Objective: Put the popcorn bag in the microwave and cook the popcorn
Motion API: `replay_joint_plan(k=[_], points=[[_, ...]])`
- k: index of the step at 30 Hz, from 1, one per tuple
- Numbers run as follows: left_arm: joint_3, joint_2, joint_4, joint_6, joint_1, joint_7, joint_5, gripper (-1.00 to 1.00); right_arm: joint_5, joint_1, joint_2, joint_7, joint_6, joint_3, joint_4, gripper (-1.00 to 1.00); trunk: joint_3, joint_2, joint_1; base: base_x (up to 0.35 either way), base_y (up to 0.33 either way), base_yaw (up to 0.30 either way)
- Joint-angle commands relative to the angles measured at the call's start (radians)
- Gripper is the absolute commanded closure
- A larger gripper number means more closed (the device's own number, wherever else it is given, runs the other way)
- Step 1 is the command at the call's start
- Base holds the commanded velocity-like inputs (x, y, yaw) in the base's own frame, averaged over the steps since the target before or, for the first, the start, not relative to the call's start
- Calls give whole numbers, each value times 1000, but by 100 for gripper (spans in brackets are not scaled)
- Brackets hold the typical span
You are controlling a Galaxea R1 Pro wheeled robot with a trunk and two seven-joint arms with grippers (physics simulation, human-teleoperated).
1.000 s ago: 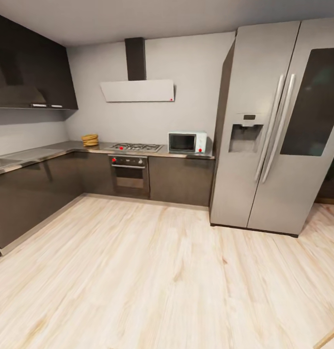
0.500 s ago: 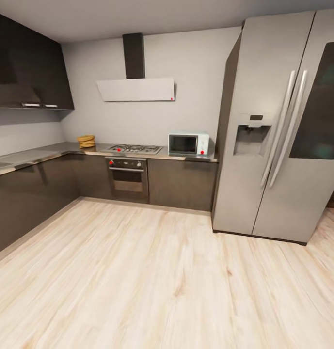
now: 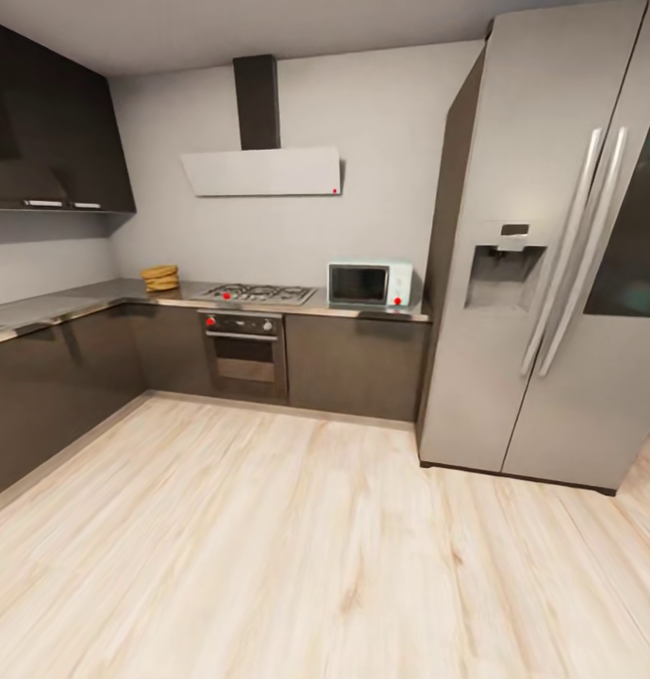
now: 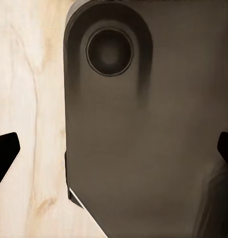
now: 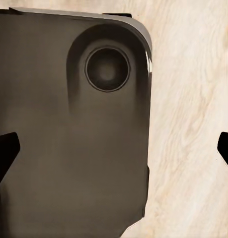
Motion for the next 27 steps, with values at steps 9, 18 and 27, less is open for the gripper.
replay_joint_plan(k=[9, 18, 27], points=[[3, 0, -1, -3, 0, 1, 3, -100, 0, 0, 0, -1, -3, 0, 0, -100, -1, 0, 1, 323, 0, 0], [2, 0, -1, -2, 0, 1, 3, -100, 0, 0, 0, -1, -3, 2, 0, -100, -1, 0, 1, 323, 0, 0], [1, 0, -1, 0, 0, 1, 3, -100, 0, 0, 0, -1, -3, 1, 0, -100, -1, 0, 1, 323, 0, 0]])
